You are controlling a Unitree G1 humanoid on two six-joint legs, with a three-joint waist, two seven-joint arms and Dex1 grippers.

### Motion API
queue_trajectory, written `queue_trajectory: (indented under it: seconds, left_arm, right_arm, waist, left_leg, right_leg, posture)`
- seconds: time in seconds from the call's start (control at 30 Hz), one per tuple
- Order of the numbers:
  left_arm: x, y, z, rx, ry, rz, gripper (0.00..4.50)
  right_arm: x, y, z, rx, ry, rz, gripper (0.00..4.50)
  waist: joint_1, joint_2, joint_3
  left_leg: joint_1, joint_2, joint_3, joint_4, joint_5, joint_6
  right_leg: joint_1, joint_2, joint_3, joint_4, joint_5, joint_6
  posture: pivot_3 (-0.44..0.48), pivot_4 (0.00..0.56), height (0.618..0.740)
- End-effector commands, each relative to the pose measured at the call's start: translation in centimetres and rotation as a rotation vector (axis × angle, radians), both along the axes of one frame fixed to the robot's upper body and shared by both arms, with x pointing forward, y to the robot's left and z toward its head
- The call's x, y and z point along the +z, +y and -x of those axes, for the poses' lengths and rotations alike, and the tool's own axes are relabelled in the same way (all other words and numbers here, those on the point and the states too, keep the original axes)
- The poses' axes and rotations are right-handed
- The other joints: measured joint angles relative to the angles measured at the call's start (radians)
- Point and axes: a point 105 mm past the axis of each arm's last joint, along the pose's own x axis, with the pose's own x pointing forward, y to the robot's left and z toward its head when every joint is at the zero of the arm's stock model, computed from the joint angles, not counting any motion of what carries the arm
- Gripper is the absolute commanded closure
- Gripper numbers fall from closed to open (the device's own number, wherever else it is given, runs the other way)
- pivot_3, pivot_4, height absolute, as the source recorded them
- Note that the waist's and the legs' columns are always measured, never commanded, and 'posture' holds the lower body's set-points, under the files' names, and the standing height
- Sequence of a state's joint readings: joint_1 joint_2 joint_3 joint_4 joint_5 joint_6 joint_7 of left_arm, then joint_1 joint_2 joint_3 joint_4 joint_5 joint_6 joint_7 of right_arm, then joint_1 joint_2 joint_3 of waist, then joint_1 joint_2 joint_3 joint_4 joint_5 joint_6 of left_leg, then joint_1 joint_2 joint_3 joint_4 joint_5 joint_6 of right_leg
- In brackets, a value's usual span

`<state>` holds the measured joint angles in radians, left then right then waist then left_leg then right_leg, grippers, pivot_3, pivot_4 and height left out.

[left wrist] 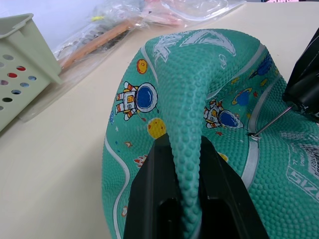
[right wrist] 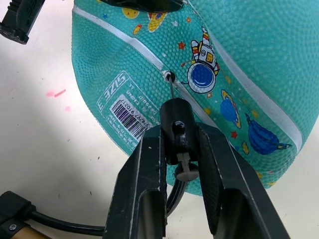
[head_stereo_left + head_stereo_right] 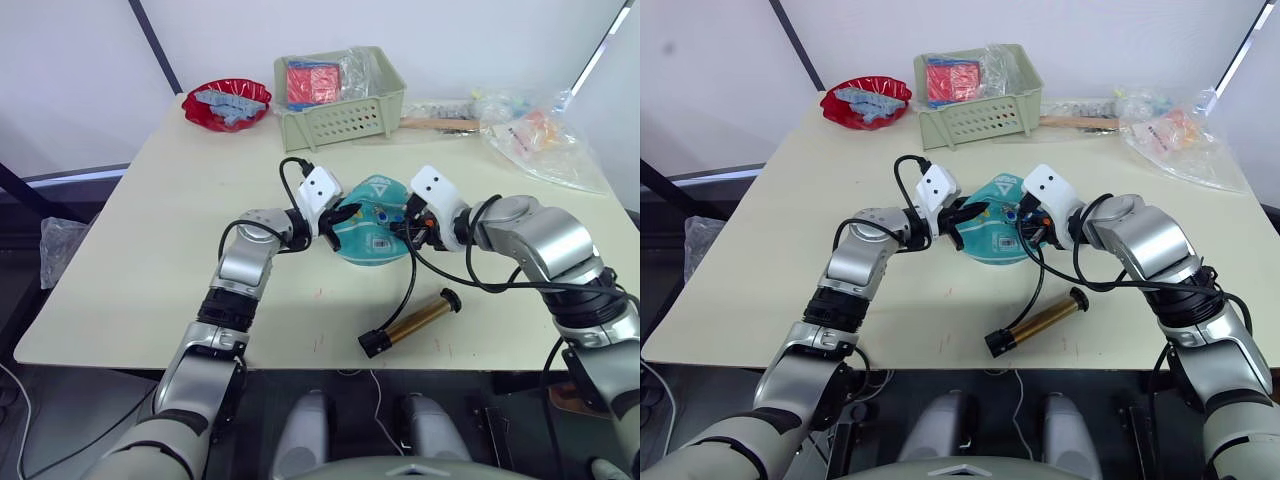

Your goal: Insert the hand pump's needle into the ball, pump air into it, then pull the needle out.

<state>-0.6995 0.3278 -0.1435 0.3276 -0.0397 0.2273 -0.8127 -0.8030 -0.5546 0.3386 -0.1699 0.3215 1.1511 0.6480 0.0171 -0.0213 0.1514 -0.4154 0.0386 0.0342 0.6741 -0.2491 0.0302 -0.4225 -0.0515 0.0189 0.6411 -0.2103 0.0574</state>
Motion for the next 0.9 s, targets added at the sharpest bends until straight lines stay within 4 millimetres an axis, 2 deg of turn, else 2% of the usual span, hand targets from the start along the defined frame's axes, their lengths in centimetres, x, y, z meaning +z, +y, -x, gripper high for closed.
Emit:
queue_trajectory:
  seconds: [0.03, 0.4, 0.6, 0.8, 0.9]
  left_arm:
    - [-1.9, -1.2, 0.8, -0.055, 0.045, -0.047, 4.48]
    - [-2.1, -2.8, 1.2, -0.102, 0.045, -0.041, 4.48]
    - [-2.6, -3.2, 1.7, -0.126, 0.06, -0.037, 4.48]
    - [-2.8, -4.1, 2.5, -0.164, 0.066, -0.029, 4.48]
    - [-2.7, -4.1, 2.4, -0.148, 0.068, -0.016, 4.48]
  right_arm:
    - [0.1, 0.5, 0.0, 0.028, -0.005, 0.035, 4.14]
    - [1.2, 1.3, -0.6, 0.093, -0.024, 0.119, 4.14]
    - [2.1, 2.7, -1.0, 0.154, -0.014, 0.137, 4.14]
    - [2.1, 3.6, -1.7, 0.169, -0.006, 0.141, 4.14]
    - [1.0, 3.7, -1.7, 0.178, 0.026, 0.16, 4.14]
  waist:
    - [0.0, 0.0, 0.0]
    - [0.0, 0.0, 0.0]
    - [0.001, 0.0, 0.0]
    - [0.0, 0.001, -0.001]
    - [0.0, 0.002, -0.001]
  left_leg:
    - [0.0, 0.0, 0.0, 0.0, 0.0, 0.0]
    - [0.0, 0.0, 0.0, 0.0, 0.0, 0.0]
    - [0.001, 0.0, -0.001, 0.0, 0.0, 0.0]
    - [0.001, 0.0, -0.001, 0.0, 0.0, 0.0]
    - [0.001, 0.0, -0.001, 0.0, 0.0, 0.0]
  right_leg:
    - [0.0, 0.0, 0.0, 0.0, 0.0, 0.0]
    - [0.0, 0.0, 0.0, 0.0, 0.0, 0.0]
    - [0.001, 0.0, -0.001, 0.0, 0.0, 0.0]
    - [0.001, -0.001, -0.001, 0.0, 0.0, 0.0]
    - [0.002, -0.001, -0.002, 0.0, 0.0, 0.0]
  posture:
    - [0.0, 0.15, 0.738]
    - [0.0, 0.15, 0.738]
    - [0.0, 0.15, 0.738]
    - [0.0, 0.15, 0.738]
    - [0.0, 0.15, 0.738]
